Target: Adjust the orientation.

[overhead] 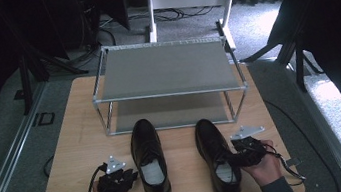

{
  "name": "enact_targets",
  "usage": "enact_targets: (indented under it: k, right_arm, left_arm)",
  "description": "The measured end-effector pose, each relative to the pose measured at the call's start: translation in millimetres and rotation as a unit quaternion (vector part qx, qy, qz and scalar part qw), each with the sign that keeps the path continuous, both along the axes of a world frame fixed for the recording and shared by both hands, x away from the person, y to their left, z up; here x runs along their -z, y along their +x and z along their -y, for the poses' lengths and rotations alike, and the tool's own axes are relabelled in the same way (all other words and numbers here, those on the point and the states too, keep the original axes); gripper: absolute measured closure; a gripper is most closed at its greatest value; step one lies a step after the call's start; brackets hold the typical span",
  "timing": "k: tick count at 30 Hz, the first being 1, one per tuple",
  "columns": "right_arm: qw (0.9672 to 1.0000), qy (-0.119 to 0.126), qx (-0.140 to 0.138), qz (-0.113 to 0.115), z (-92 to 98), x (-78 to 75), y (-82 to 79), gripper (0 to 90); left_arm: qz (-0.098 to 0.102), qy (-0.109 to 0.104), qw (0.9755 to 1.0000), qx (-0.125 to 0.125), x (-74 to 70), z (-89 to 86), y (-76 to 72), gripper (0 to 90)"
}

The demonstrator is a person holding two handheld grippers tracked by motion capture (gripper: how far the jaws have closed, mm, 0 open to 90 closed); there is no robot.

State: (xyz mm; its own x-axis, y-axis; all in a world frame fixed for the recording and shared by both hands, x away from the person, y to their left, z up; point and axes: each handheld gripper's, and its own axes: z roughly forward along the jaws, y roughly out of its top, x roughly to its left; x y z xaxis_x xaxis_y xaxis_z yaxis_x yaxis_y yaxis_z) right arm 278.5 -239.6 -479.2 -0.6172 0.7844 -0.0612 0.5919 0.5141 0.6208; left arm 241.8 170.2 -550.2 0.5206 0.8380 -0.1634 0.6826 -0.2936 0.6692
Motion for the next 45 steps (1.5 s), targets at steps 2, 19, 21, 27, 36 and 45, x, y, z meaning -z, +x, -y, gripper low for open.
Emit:
enact_targets:
  k: [2, 19, 21, 27, 36, 45]
  right_arm:
    - [0.9998, 0.005, 0.013, -0.013, 5.3, 3.4, 4.6, 58.8]
    - [0.9972, 0.063, 0.025, 0.033, 4.8, -1.7, 25.3, 80.4]
    - [0.9972, 0.059, 0.019, 0.041, -0.3, -2.3, 29.7, 80.4]
    - [0.9972, 0.044, 0.009, 0.06, -9.9, -4.1, 39.3, 80.6]
    - [0.9975, 0.008, 0.002, 0.07, -16.2, 3.4, 44.5, 80.7]
    - [0.9968, -0.018, -0.027, 0.073, -23.2, 7.2, 40.0, 80.8]
  left_arm:
    - [-0.002, 0.002, 1.0, 0.002, 0.0, 1.2, 1.8, 72.6]
    - [-0.002, 0.008, 0.9997, -0.025, 0.6, -3.7, 18.6, 73.1]
    - [-0.001, 0.005, 0.9995, -0.033, 0.5, -5.3, 22.3, 72.9]
    - [0.005, 0.006, 0.9995, -0.032, -2.8, -1.1, 29.1, 77.9]
    - [0.012, 0.008, 0.9999, -0.004, -2.8, 23.2, 35.9, 83.4]
    - [0.012, 0.003, 0.9997, 0.02, -2.4, 48.4, 39.9, 83.3]
